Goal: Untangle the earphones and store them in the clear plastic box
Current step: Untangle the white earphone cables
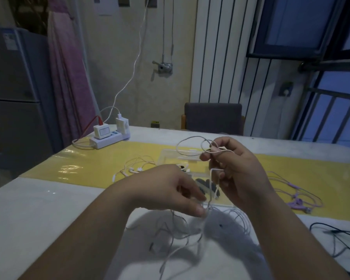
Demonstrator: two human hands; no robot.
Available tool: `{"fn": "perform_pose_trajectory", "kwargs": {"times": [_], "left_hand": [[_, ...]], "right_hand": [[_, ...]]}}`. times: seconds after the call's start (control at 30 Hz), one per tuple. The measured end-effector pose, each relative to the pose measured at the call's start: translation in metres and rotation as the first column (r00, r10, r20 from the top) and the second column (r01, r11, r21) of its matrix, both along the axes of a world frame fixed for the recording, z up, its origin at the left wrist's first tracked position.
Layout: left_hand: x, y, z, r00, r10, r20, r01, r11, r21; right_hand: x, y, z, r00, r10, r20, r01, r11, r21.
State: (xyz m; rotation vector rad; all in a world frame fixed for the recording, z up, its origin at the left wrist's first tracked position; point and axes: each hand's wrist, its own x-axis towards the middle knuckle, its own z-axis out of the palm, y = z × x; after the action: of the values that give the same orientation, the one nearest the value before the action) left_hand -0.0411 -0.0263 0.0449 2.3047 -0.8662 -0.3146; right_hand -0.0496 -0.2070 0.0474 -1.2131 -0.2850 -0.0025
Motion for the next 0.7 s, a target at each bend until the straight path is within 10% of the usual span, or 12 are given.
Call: {"fn": "perform_pose_trajectory", "kwargs": {"times": [0.33,0.7], "left_hand": [[0.01,0.007,-0.018,0.97,-0.125,-0.21,-0.043,0.76,-0.648],[0.01,-0.007,-0.03,0.989,0.042,-0.145,-0.135,0.675,-0.725]], "right_hand": [[0.003,-0.004,0.0,0.995,-0.094,0.033,0.094,0.996,-0.006],[0.01,0.0,-0.012,0.991,-0.041,0.124,0.054,0.993,-0.101]]}}
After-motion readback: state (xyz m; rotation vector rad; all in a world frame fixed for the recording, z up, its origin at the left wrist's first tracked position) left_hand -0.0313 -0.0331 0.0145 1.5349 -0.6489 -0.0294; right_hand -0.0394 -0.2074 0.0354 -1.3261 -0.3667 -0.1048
